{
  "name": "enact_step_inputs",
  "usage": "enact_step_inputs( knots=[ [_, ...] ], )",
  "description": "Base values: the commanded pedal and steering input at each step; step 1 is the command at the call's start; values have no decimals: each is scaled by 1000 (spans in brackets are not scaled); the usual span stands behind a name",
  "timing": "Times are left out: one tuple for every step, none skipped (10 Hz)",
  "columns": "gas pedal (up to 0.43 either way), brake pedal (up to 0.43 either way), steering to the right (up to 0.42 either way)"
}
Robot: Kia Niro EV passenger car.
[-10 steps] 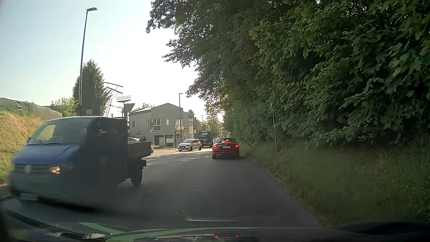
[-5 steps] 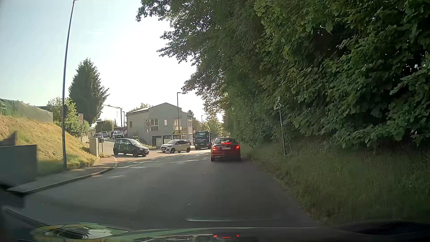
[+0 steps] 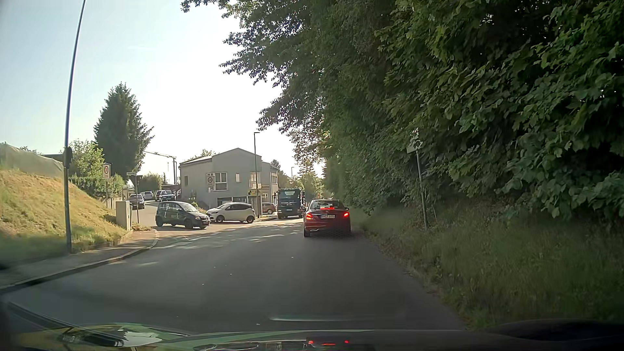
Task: Follow the waypoints while adhering to traffic rules and regulations
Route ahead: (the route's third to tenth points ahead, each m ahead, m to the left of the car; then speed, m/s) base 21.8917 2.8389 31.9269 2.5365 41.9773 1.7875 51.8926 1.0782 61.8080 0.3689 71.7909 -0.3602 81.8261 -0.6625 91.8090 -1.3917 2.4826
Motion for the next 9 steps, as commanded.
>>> enact_step_inputs(
  knots=[
    [0, 0, 2],
    [0, 0, 2],
    [0, 0, 2],
    [0, 0, 3],
    [0, 0, 4],
    [0, 0, 5],
    [0, 0, 4],
    [0, 0, 5],
    [0, 0, 4]
  ],
)
